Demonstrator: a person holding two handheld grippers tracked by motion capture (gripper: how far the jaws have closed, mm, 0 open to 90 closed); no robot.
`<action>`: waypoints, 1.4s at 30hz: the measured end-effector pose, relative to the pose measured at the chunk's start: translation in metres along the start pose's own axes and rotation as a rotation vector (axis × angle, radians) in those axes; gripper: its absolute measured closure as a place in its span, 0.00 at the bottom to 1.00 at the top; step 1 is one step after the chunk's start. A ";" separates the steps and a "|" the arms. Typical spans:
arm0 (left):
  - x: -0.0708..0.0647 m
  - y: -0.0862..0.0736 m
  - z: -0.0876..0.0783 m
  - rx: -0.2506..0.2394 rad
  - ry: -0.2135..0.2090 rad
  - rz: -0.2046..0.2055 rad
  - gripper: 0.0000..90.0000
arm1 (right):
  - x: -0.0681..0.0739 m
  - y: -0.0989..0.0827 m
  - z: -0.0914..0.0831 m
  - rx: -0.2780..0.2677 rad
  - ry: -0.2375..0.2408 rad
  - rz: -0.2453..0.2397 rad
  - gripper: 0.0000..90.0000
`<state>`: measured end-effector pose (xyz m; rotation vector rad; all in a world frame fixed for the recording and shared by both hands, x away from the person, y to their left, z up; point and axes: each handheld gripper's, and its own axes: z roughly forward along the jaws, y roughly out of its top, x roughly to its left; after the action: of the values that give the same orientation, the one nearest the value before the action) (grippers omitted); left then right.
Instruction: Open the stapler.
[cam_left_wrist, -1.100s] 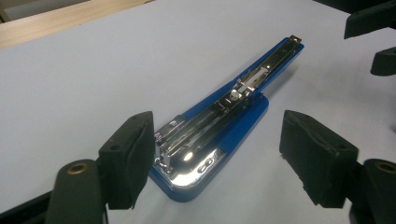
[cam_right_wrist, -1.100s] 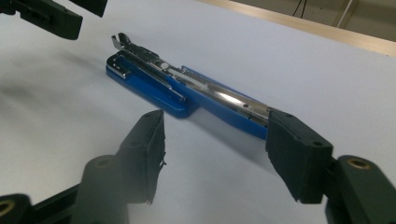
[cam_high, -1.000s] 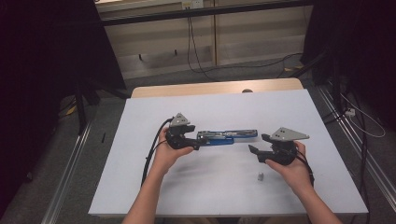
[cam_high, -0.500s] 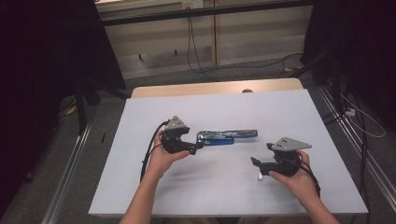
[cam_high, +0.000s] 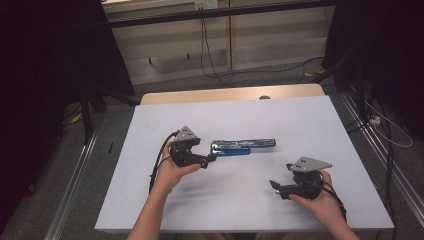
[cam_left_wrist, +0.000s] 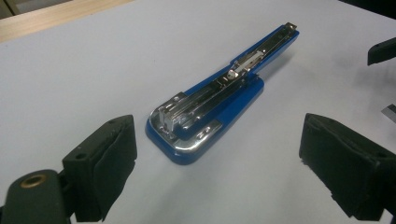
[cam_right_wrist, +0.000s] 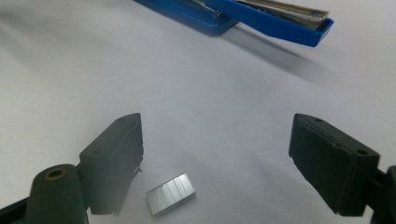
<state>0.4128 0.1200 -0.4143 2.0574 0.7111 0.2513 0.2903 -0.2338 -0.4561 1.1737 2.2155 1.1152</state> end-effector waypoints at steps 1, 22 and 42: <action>0.000 -0.001 -0.001 0.002 0.000 -0.003 0.12 | 0.000 0.000 0.000 0.001 0.000 0.000 0.20; 0.002 -0.018 -0.026 -0.005 0.018 0.005 0.08 | 0.006 -0.008 -0.001 0.035 -0.001 -0.019 0.20; -0.003 -0.022 -0.029 -0.018 0.018 0.018 0.09 | 0.008 -0.010 0.005 0.066 -0.033 -0.054 0.27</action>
<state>0.3891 0.1479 -0.4162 2.0475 0.6987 0.2855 0.2834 -0.2282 -0.4668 1.1432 2.2605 1.0017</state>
